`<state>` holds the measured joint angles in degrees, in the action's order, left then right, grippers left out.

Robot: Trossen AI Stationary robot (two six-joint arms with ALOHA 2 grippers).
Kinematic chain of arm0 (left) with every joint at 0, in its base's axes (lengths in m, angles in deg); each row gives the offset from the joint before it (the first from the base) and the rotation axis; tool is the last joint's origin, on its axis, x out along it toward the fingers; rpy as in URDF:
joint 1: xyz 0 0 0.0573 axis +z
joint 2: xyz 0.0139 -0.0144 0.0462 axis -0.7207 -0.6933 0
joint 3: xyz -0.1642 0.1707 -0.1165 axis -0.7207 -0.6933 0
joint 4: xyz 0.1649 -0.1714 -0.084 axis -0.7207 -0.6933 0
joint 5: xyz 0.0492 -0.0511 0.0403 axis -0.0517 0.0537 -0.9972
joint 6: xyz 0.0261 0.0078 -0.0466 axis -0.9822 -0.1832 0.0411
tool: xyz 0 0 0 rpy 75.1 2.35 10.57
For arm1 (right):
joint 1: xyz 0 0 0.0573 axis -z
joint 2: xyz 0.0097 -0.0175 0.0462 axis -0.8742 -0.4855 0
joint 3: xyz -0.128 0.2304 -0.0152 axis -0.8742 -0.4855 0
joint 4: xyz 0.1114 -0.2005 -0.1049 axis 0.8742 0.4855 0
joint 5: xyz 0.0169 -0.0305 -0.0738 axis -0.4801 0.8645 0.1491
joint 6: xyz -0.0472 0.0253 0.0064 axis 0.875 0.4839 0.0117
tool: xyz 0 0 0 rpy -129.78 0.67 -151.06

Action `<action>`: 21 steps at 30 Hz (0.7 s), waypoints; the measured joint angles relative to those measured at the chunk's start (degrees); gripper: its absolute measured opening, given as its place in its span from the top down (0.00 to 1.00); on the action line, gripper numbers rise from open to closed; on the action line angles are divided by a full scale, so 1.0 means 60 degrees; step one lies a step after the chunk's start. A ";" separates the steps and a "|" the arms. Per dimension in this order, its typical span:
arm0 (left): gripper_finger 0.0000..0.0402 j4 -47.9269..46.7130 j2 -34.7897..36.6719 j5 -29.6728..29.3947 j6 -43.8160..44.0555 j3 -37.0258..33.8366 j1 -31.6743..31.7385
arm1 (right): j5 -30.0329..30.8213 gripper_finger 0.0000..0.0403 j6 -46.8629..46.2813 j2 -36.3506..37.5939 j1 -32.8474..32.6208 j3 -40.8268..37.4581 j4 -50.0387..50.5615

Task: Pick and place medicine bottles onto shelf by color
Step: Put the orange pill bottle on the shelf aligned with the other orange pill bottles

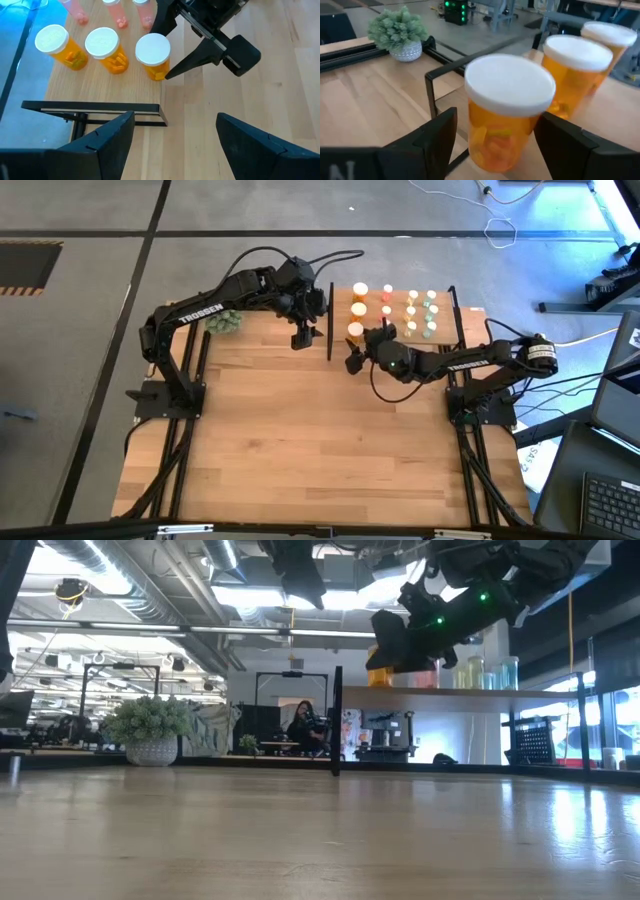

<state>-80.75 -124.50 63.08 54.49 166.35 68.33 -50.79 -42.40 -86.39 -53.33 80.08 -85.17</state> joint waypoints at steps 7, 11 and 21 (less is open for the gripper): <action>0.31 0.0002 0.0000 0.0000 -0.0004 0.0000 0.0000 | 0.0258 0.36 0.0203 0.0051 0.0002 0.0000 -0.0173; 0.31 0.0001 0.0000 0.0004 -0.0004 0.0000 0.0000 | 0.0648 0.36 0.0225 0.0051 0.0002 0.0000 -0.0173; 0.31 0.0002 0.0000 0.0003 0.0000 0.0000 0.0000 | 0.0912 0.37 0.1009 0.0054 0.0002 0.0000 -0.0381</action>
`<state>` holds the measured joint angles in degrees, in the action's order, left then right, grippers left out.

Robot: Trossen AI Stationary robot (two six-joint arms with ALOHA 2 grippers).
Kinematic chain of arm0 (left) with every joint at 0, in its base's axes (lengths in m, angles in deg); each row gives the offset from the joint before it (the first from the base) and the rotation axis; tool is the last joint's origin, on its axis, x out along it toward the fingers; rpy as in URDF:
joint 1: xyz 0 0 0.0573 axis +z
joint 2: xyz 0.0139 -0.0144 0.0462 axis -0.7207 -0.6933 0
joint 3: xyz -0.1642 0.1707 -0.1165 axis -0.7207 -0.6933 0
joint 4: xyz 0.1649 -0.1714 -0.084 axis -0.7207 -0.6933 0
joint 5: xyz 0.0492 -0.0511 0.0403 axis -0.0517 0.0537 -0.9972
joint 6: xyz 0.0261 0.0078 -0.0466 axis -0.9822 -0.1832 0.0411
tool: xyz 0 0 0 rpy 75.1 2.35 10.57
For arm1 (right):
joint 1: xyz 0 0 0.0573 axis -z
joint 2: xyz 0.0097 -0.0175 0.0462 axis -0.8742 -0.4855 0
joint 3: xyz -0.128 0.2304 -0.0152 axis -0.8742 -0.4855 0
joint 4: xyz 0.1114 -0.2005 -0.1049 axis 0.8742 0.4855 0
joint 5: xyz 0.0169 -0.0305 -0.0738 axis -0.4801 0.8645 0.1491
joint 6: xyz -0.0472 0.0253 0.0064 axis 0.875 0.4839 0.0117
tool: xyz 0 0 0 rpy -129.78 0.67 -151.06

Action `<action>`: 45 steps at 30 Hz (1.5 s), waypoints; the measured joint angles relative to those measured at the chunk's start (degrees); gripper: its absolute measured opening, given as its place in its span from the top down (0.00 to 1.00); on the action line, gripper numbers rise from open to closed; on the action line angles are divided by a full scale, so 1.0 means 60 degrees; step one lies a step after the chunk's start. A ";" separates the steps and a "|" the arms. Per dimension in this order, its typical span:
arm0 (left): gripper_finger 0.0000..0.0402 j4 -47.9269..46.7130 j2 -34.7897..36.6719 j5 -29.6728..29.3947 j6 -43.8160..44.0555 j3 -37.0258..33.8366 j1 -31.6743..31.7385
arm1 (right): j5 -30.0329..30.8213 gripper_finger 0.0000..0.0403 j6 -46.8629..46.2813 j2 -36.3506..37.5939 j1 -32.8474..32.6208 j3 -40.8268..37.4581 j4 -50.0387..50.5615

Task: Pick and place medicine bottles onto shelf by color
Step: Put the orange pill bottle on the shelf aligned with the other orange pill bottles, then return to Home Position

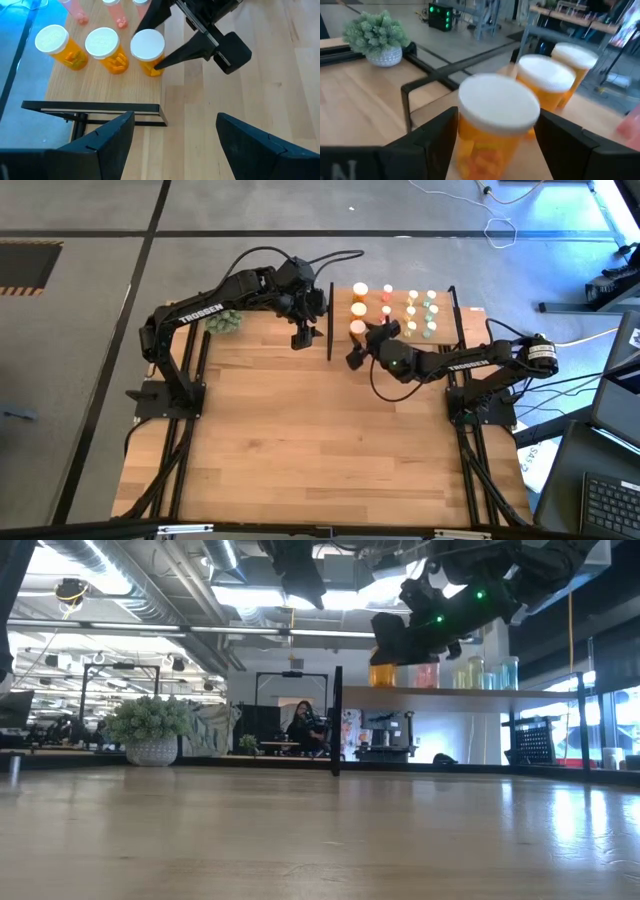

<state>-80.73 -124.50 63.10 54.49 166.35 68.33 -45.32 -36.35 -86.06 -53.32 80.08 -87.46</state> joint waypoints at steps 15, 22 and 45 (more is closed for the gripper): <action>0.31 -0.0004 0.0000 0.0001 -0.0004 0.0000 0.0000 | 0.0490 0.37 0.1702 0.1085 -0.0062 0.0001 -0.0528; 0.31 0.0000 0.0000 -0.0003 -0.0002 0.0000 0.0000 | 0.0457 0.37 0.1907 0.2088 -0.0170 0.0004 -0.0519; 0.31 0.0830 0.0000 -0.0005 0.0005 0.0000 -0.0095 | -0.3190 0.58 0.0145 0.3964 -0.0262 0.0007 0.1883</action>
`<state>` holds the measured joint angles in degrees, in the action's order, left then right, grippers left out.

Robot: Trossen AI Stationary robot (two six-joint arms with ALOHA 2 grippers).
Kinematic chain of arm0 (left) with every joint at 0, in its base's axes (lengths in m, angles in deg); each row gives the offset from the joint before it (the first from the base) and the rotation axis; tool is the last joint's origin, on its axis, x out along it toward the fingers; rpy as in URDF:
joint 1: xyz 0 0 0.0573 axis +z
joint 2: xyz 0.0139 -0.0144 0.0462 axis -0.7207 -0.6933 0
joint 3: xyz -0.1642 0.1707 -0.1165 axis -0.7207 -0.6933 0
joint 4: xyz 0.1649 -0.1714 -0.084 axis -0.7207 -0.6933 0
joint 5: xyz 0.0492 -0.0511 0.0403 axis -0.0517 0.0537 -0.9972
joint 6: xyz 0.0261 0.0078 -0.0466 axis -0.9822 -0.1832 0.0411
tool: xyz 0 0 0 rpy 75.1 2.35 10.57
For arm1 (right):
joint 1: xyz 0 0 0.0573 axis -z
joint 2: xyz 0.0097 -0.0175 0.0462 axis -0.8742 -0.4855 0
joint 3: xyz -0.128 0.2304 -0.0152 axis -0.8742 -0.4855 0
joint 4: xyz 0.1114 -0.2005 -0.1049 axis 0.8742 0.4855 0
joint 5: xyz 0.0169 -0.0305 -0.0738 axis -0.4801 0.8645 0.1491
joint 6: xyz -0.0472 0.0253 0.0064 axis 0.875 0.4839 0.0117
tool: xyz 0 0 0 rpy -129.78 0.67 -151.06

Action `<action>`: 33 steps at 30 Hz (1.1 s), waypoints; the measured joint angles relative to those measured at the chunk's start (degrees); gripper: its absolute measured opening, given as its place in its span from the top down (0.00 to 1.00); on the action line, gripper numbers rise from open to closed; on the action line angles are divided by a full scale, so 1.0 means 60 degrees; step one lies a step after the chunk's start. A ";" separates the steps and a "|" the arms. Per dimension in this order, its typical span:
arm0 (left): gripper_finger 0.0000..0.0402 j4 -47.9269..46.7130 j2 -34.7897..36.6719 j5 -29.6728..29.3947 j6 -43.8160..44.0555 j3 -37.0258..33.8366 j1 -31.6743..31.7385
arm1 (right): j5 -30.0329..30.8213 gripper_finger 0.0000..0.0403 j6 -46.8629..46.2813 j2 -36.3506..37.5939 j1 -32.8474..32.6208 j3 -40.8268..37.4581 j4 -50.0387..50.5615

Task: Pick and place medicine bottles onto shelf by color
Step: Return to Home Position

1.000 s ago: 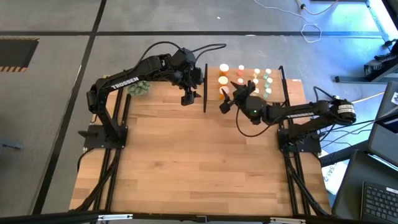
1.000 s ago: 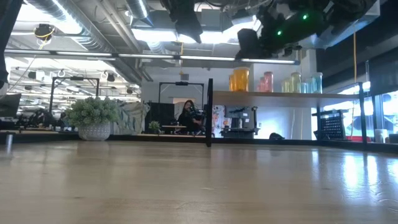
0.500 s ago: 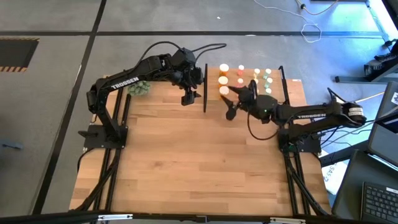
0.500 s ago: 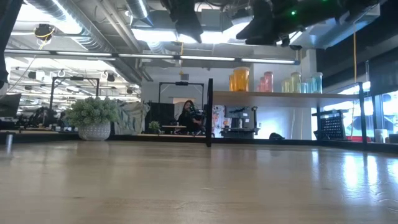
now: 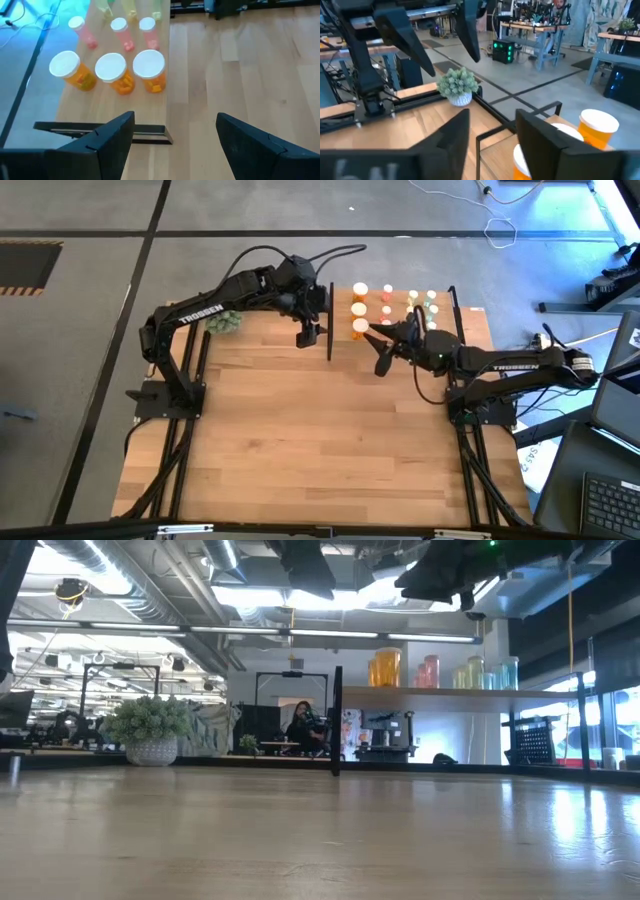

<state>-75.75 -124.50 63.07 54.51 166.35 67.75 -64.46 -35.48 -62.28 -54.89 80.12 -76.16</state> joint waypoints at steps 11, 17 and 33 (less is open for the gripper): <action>0.37 -0.0057 0.0000 -0.1999 0.0489 0.0000 -0.0329 | -0.0011 0.94 0.0048 0.0609 0.0000 0.0000 0.0834; 0.60 -0.0405 0.0001 -0.2495 0.0276 0.0000 -0.0556 | -0.0011 0.98 0.0026 0.1322 0.0000 0.0368 0.2094; 1.00 -0.2130 0.2371 -0.2249 0.0952 -0.0007 -0.0068 | -0.1533 1.00 0.0571 0.2024 0.0004 0.5196 1.0009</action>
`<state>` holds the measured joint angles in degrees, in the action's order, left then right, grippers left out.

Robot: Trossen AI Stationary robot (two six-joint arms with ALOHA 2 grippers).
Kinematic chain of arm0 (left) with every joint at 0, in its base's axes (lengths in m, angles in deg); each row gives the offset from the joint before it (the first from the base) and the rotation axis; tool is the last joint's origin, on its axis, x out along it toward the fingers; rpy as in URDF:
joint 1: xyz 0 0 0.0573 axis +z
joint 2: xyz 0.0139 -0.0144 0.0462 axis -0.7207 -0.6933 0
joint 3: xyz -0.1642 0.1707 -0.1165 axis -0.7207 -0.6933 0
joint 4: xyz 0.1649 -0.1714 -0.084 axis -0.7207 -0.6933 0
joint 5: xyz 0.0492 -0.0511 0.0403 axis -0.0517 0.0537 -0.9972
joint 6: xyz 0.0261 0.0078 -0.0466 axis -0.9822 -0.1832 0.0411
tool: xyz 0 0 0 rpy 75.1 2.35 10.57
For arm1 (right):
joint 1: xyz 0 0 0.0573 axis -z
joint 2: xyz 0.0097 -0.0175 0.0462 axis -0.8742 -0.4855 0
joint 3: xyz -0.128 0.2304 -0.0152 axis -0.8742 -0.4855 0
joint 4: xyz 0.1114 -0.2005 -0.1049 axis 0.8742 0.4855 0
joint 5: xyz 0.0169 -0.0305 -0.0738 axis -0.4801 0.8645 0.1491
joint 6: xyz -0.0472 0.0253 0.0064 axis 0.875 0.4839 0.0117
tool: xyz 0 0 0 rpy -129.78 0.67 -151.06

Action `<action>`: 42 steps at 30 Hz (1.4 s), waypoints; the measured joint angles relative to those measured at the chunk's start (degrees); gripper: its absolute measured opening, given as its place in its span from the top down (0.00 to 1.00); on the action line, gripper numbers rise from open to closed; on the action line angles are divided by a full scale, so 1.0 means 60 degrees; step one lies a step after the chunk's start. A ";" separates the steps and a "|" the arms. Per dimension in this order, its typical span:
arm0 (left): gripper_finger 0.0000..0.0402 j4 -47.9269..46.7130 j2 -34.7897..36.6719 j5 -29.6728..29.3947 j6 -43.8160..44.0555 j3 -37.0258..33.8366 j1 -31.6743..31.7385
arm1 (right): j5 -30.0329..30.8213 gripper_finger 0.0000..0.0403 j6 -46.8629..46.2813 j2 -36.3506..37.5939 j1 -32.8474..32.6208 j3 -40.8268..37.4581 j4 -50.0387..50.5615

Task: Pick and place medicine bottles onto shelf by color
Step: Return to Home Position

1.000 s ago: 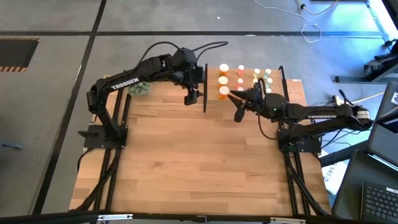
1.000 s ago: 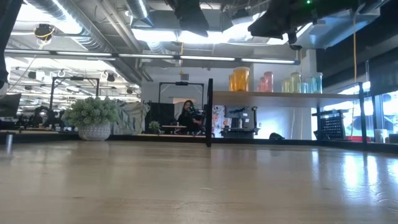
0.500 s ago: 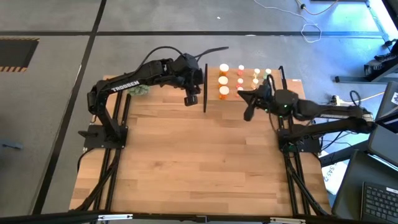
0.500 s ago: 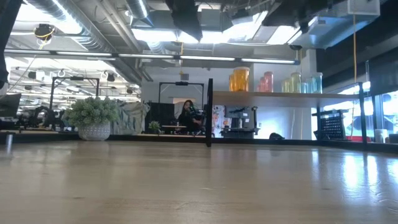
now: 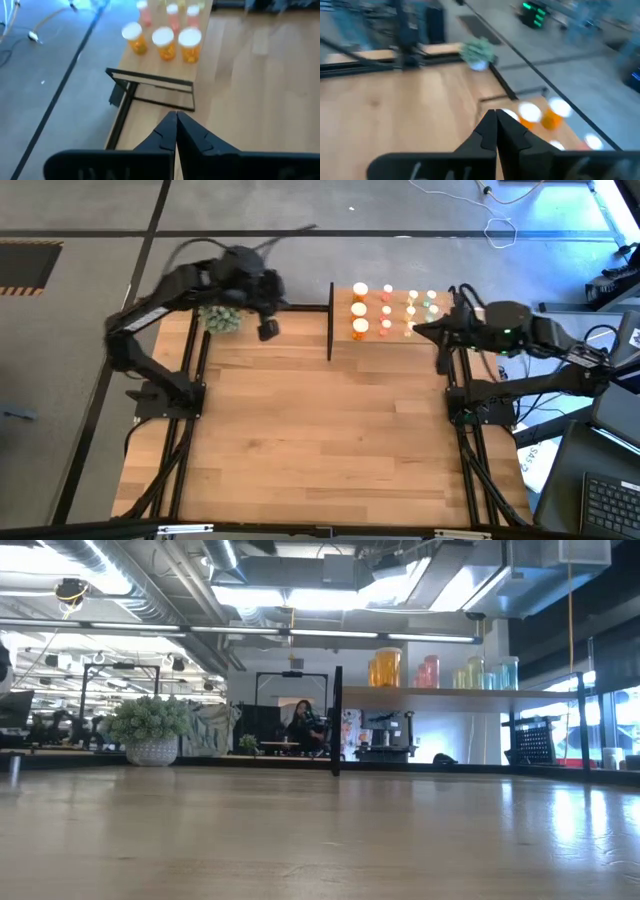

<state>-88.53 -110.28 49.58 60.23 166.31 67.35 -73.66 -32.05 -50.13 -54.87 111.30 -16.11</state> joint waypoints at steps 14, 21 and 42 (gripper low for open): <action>1.00 -0.1575 0.3613 0.0201 0.0567 -0.0027 -0.0042 | -0.2562 1.00 -0.0071 0.2448 0.0015 0.0039 0.1135; 1.00 -0.0956 0.5792 0.0377 0.0908 -0.1861 -0.0168 | -0.2562 1.00 -0.0268 0.3279 0.0015 -0.0387 0.1076; 1.00 0.1799 1.2588 0.0349 0.1878 -0.7281 -0.0168 | -0.2551 1.00 -0.1332 0.7759 0.0018 -0.6602 -0.4035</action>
<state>-77.74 -34.75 51.67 71.50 122.62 66.34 -88.96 -40.04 -3.58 -54.76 71.69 -40.32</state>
